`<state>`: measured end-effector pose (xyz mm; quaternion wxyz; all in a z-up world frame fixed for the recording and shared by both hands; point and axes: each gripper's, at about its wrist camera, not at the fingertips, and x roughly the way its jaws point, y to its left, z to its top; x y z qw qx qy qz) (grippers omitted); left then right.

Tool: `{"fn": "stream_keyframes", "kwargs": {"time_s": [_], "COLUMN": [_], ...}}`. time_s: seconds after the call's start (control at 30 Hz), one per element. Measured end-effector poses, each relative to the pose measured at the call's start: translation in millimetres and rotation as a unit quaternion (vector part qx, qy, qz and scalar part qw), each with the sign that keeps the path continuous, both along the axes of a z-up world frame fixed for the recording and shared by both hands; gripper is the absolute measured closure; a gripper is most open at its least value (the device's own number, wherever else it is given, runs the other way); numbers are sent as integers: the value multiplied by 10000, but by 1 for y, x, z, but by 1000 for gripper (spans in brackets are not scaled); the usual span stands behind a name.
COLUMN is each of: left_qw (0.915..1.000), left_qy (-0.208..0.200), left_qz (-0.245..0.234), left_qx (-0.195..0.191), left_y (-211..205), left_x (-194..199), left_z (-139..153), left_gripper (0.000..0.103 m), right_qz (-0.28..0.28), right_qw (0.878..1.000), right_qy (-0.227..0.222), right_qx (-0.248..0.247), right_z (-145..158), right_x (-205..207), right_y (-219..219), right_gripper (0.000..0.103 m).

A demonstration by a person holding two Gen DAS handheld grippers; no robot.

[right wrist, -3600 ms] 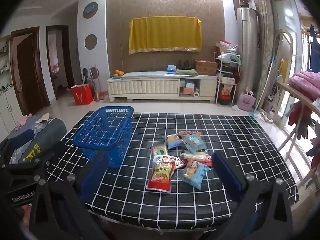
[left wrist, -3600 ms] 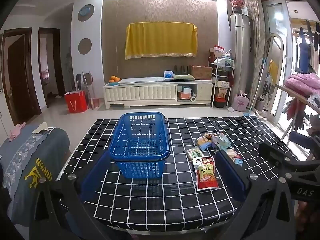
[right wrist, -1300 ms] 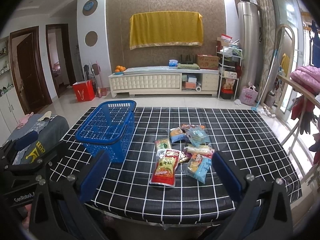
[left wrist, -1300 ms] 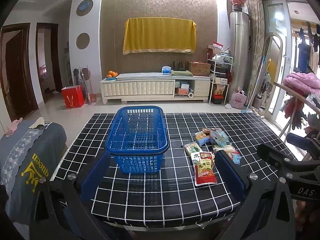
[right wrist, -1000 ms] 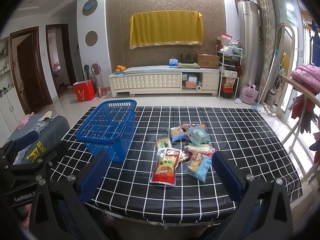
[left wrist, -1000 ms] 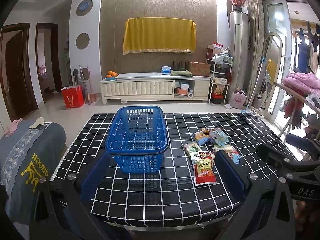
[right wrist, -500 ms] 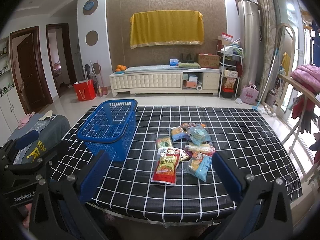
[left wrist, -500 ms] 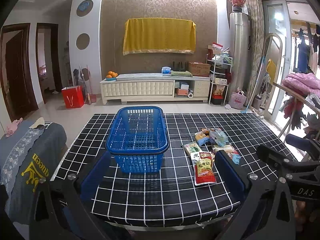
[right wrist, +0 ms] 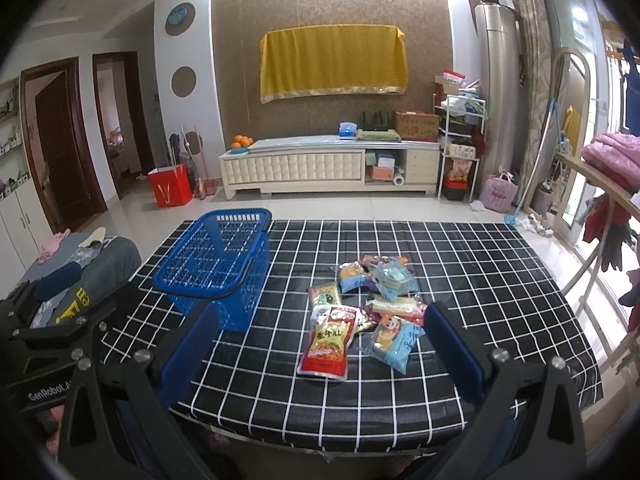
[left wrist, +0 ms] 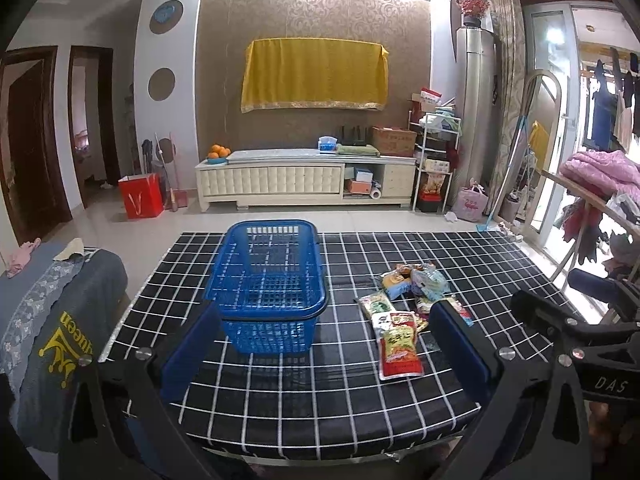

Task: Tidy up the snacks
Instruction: 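Grasp the red-yellow beef tripe pouch with the left tool while the right tool grasps the blue-white bread bag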

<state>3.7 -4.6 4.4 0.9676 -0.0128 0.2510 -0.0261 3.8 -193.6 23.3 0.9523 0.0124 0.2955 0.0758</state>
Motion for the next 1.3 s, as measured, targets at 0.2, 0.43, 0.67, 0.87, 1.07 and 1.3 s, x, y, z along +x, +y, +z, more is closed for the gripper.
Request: {"fn": "stream_keyframes", "kwargs": {"time_s": [0.2, 0.43, 0.67, 0.87, 1.07, 1.3], "left_qw": [9998, 9919, 9796, 9683, 9540, 9357], "left_qy": [115, 892, 1706, 2294, 2809, 3358], "left_qz": [-129, -657, -949, -985, -1042, -1076], "left_qx": [-58, -616, -484, -93, -75, -126], "left_y": [-18, -47, -88, -113, -121, -125], "left_x": [34, 94, 136, 160, 184, 212], "left_z": [5, -18, -65, -115, -160, -207], "left_gripper": [0, 0, 0, 0, 0, 0], "right_qz": [-593, -802, -950, -964, -930, -999], "right_qw": [9973, 9962, 9916, 9844, 9773, 9719], "right_qy": [-246, 351, 845, 1446, 1875, 2110], "right_qx": [-357, 34, 232, 285, 324, 304], "right_z": [2, -29, -69, -116, -152, -179], "right_x": [12, 45, 76, 97, 113, 126], "right_y": [-23, -70, -103, -117, -121, -126], "right_gripper": [0, 0, 0, 0, 1, 1]}}
